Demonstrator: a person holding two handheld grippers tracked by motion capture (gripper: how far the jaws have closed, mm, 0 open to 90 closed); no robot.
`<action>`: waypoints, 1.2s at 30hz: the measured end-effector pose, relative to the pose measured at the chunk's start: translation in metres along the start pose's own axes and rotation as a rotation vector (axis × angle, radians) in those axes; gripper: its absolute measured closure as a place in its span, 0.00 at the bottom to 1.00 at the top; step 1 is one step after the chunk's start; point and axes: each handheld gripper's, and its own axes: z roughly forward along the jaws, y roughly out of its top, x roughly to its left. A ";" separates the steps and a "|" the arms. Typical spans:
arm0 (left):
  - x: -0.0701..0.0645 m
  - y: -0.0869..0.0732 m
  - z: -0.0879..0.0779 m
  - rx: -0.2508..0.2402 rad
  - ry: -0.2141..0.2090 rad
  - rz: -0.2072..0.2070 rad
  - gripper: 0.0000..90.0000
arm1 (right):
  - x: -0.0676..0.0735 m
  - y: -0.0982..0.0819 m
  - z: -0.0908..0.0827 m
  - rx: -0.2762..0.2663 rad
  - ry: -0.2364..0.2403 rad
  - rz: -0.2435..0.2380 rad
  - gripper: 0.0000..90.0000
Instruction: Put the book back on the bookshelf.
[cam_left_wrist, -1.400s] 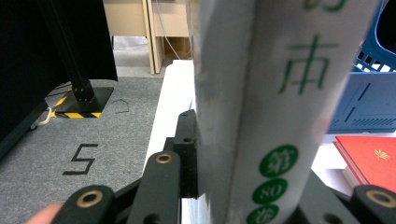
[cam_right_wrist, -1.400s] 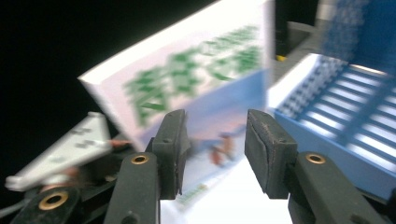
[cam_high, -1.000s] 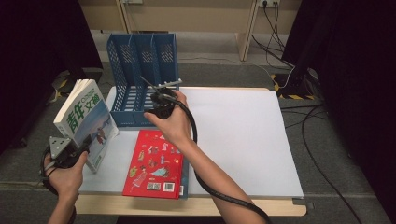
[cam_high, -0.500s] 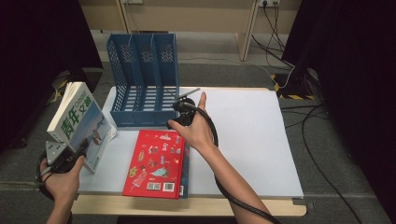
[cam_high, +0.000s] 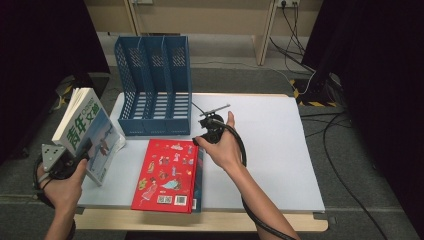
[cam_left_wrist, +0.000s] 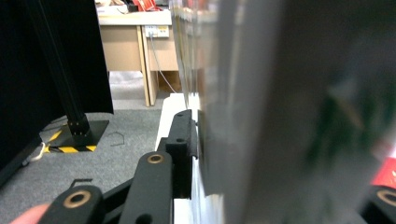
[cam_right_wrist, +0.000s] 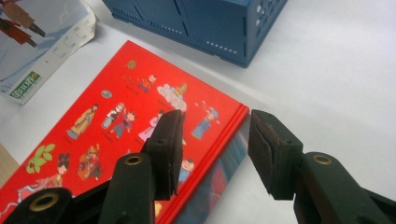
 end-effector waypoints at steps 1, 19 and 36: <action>0.000 0.002 0.001 -0.008 0.000 -0.003 0.75 | -0.001 -0.002 -0.001 -0.005 0.000 0.004 0.62; -0.002 0.014 0.005 -0.086 0.016 0.015 0.80 | -0.043 -0.059 -0.014 -0.089 -0.042 0.091 0.62; 0.004 0.018 0.007 -0.068 -0.004 -0.030 0.82 | -0.090 -0.110 -0.033 -0.196 -0.071 0.249 0.63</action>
